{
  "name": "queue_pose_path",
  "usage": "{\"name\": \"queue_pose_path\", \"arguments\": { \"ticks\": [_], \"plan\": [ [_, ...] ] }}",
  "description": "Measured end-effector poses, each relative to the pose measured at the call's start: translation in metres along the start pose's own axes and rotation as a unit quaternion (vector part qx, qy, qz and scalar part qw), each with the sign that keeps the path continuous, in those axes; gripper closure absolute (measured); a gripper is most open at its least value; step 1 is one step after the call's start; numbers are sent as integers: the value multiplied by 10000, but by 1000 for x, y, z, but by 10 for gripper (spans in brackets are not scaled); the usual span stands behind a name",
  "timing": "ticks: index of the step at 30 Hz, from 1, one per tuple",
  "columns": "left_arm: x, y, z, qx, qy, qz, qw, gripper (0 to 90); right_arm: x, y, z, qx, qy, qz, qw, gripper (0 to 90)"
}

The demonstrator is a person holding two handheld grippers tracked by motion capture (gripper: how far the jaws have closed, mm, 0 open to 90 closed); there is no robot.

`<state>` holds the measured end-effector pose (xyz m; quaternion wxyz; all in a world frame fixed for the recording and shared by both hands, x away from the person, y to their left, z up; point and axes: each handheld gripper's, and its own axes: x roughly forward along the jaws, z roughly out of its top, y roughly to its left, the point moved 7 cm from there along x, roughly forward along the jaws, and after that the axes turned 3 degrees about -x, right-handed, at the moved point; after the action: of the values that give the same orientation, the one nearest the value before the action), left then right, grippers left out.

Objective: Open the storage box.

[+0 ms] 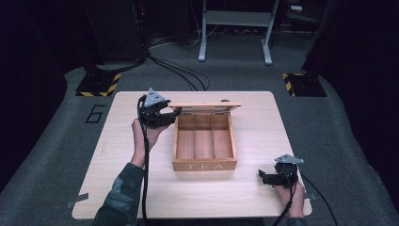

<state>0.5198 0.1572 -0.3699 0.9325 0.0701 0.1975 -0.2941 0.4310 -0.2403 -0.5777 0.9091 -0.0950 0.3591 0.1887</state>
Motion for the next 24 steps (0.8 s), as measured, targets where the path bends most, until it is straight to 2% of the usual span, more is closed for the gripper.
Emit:
{"name": "queue_pose_path", "arguments": {
  "ticks": [7, 10, 14, 24],
  "plan": [
    [2, 3, 0, -55, -144, 58, 9999, 477, 0, 0, 0, -2, 0, 0, 10000, 33],
    [3, 5, 1, -18, -144, 121, 9998, 515, 0, 0, 0, 0, 1, -1, 10000, 33],
    [2, 8, 0, -162, -194, 8, 9997, 541, 0, 0, 0, 0, 0, -1, 10000, 33],
    [1, 10, 1, -129, -207, 54, 9997, 586, 0, 0, 0, 0, 0, -1, 10000, 33]
  ]
}}
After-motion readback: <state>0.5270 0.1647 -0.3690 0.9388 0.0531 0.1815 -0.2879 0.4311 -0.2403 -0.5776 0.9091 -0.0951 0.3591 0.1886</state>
